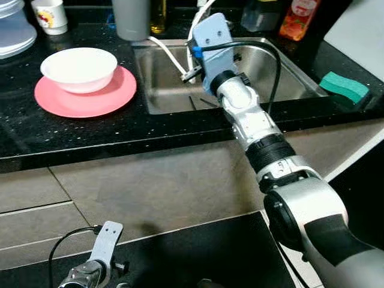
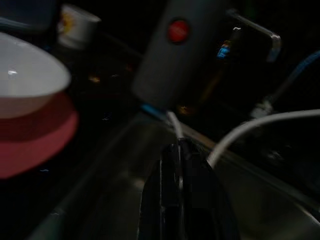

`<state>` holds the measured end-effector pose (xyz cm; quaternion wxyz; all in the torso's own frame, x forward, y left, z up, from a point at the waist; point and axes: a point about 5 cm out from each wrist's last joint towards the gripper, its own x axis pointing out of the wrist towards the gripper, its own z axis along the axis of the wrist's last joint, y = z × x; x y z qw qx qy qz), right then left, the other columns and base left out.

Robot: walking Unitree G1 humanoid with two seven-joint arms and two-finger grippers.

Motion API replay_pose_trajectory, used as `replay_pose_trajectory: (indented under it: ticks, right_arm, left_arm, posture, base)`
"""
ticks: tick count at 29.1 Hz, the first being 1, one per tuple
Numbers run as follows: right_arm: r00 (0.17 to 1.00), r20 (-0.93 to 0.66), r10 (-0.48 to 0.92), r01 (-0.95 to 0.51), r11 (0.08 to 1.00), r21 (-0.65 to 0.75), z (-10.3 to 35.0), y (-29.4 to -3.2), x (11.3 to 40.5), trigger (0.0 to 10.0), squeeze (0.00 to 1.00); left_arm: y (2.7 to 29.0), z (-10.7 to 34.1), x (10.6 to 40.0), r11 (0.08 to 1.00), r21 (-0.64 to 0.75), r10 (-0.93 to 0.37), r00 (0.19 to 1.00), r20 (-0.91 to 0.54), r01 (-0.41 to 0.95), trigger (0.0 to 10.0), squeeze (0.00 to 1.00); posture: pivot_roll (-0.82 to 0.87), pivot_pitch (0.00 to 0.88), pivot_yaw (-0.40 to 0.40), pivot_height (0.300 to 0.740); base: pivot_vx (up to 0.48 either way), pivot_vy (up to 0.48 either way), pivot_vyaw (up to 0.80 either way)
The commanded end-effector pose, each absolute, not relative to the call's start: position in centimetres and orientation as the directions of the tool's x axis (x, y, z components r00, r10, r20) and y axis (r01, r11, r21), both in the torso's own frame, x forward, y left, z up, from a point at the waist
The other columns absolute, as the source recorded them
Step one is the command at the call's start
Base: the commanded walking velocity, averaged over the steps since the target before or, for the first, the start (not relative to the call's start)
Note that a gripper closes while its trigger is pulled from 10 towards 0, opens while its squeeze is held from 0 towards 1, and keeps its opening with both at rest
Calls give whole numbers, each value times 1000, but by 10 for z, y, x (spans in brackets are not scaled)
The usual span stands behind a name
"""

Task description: Kitchen organization

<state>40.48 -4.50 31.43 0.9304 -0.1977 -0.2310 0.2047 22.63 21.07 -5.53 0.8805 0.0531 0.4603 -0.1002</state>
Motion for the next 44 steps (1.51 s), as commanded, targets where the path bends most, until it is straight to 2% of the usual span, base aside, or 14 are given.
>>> replay_pose_trajectory:
  ticks: [1, 2, 3, 4, 9, 12, 13, 14, 15, 17, 21, 33, 38, 44]
  right_arm:
    - [811, 347, 472, -271, 827, -492, 316, -46, 406, 10000, 612]
    - [817, 349, 459, -248, 826, -506, 317, -47, 407, 10000, 953]
    - [822, 351, 449, -231, 825, -516, 317, -48, 408, 10000, 953]
    - [829, 359, 429, -205, 830, -518, 319, -50, 409, 10000, 1000]
    - [828, 410, 383, -147, 853, -501, 330, -57, 410, 10000, 1000]
    - [804, 453, 384, -170, 879, -445, 337, -58, 407, 10000, 1000]
    - [800, 463, 381, -204, 899, -387, 340, -58, 407, 10000, 702]
    - [795, 465, 389, -255, 910, -326, 341, -58, 406, 10000, 149]
    - [781, 462, 421, -326, 905, -274, 342, -55, 405, 10000, 0]
    - [768, 461, 445, -373, 895, -244, 342, -53, 404, 10000, 0]
    - [680, 522, 515, -519, 841, -153, 348, -46, 394, 10000, 0]
    - [616, 574, 539, -602, 793, -99, 347, -44, 383, 10000, 0]
    - [523, 614, 591, -707, 703, -75, 347, -36, 367, 10000, 0]
    - [473, 637, 608, -748, 660, -75, 350, -29, 356, 10000, 0]
  left_arm:
    - [211, -60, 219, 978, -9, -122, 538, -834, 209, 10000, 0]
    - [211, -60, 219, 978, -10, -123, 539, -833, 208, 10000, 0]
    - [211, -60, 219, 978, -11, -124, 539, -833, 208, 10000, 0]
    - [211, -60, 218, 978, -12, -124, 539, -833, 206, 10000, 0]
    - [210, -61, 218, 979, -16, -125, 540, -832, 202, 10000, 0]
    - [210, -61, 218, 980, -18, -126, 540, -832, 200, 10000, 0]
    - [210, -61, 217, 980, -18, -125, 540, -832, 200, 10000, 0]
    - [211, -61, 217, 980, -18, -125, 540, -832, 200, 10000, 0]
    - [211, -61, 218, 980, -17, -125, 540, -832, 200, 10000, 0]
    - [211, -61, 218, 980, -16, -124, 540, -832, 201, 10000, 0]
    - [213, -59, 219, 979, -10, -122, 541, -832, 205, 10000, 0]
    - [216, -57, 222, 979, 6, -110, 548, -829, 205, 10000, 0]
    - [216, -57, 223, 980, 9, -106, 553, -826, 201, 10000, 0]
    - [216, -57, 223, 979, 13, -104, 552, -827, 204, 10000, 0]
  posture:
    - [37, 190, -110, 740]
    - [38, 194, -112, 740]
    - [38, 194, -112, 740]
    - [38, 197, -114, 740]
    - [39, 203, -117, 740]
    - [38, 203, -117, 740]
    - [37, 203, -115, 740]
    - [36, 203, -111, 740]
    - [36, 200, -107, 740]
    - [36, 200, -107, 740]
    - [37, 189, -92, 740]
    - [48, 166, -74, 740]
    - [56, 155, -72, 740]
    - [58, 131, -62, 740]
  base:
    - [0, 0, 0]
    - [0, 0, 0]
    - [0, 0, 0]
    - [0, 0, 0]
    - [0, 0, 0]
    - [0, 0, 0]
    - [0, 0, 0]
    - [0, 0, 0]
    - [0, 0, 0]
    - [0, 0, 0]
    - [0, 0, 711]
    - [0, 0, 709]
    - [0, 0, 708]
    - [0, 0, 709]
